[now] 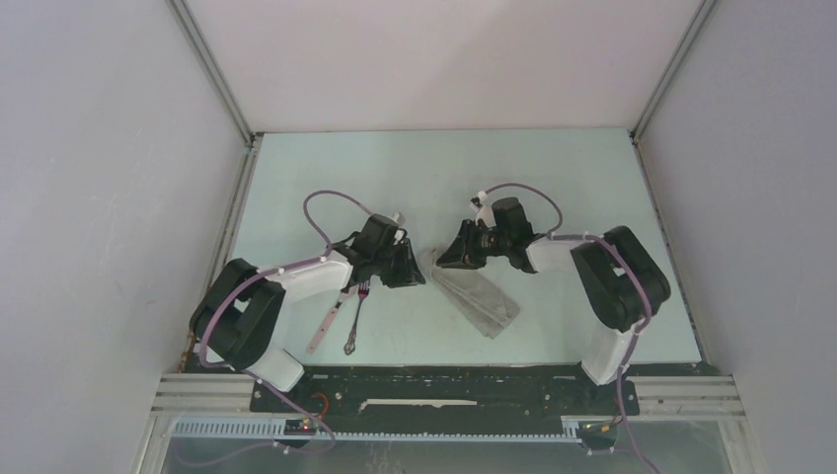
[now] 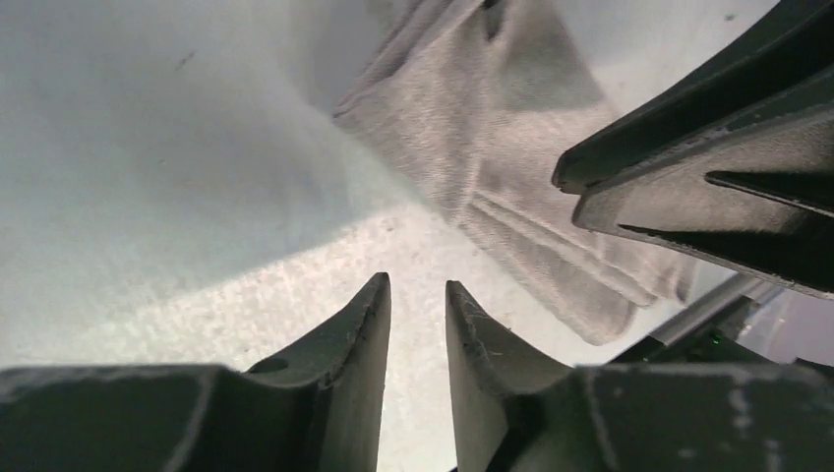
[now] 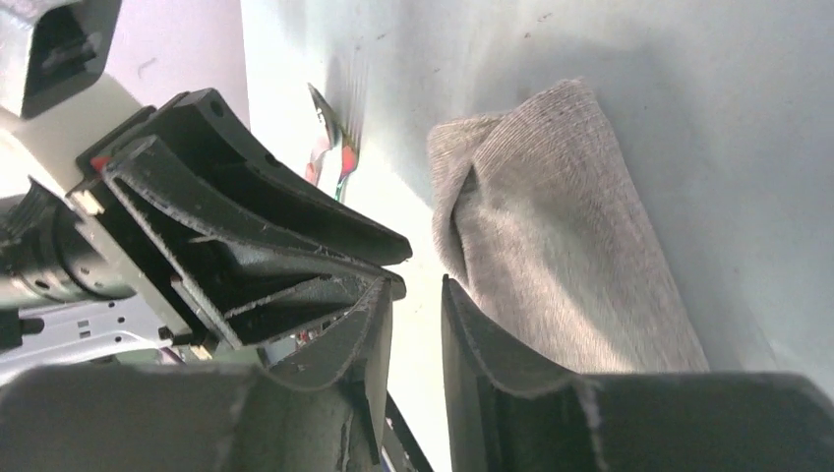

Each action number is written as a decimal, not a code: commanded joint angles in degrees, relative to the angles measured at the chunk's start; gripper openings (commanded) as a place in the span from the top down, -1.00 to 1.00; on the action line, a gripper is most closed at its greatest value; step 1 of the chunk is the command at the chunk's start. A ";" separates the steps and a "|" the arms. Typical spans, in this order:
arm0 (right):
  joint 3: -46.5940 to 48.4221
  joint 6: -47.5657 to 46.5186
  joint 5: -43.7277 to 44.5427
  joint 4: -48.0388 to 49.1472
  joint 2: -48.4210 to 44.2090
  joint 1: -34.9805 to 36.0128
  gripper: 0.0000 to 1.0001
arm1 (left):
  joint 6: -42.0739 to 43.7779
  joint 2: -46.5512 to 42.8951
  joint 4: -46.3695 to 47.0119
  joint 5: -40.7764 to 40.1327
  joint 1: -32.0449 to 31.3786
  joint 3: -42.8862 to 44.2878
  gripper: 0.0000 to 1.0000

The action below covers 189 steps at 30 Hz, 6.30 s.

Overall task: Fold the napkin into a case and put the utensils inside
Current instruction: Pick up the top corner of the smaller rectangle folded napkin from the center of the board, then smooth out the smaller rectangle-folded napkin at the center of the board.

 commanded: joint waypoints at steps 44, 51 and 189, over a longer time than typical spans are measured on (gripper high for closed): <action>6.35 -36.04 41.48 -52.66 -20.67 18.42 -0.10 | -24.99 4.62 32.67 17.42 -4.47 -9.30 0.52; 6.31 -36.32 46.63 -50.89 -17.46 21.84 -0.09 | -26.94 9.04 34.55 12.15 -7.08 -10.43 0.49; 5.36 -34.74 60.18 -42.89 -14.11 32.86 -0.42 | -6.83 17.06 15.71 14.82 4.24 5.20 0.91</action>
